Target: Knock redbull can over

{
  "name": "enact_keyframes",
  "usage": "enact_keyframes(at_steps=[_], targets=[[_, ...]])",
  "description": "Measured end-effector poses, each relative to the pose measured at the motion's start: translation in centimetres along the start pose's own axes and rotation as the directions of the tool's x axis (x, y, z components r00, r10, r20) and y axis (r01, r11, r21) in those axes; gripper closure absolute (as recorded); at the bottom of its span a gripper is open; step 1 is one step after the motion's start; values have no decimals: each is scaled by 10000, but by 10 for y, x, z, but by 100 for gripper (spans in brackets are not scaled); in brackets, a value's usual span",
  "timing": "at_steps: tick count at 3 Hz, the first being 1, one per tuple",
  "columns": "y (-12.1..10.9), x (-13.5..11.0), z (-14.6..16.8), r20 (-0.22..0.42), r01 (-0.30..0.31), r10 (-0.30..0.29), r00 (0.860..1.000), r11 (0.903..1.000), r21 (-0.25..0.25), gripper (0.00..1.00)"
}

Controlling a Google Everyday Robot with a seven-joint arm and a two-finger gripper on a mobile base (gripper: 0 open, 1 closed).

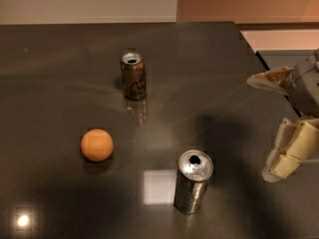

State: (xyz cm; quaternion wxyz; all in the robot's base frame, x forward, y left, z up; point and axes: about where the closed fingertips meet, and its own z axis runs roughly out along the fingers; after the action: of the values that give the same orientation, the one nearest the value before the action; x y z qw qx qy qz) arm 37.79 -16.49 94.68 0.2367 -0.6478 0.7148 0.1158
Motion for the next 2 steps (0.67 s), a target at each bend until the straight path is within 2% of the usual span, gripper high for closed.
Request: enact_keyframes(at_steps=[1, 2], targets=[[26, -15, 17, 857, 389, -325, 9958, 9965, -739, 0], [46, -25, 35, 1619, 727, -523, 9854, 9898, -1224, 0]])
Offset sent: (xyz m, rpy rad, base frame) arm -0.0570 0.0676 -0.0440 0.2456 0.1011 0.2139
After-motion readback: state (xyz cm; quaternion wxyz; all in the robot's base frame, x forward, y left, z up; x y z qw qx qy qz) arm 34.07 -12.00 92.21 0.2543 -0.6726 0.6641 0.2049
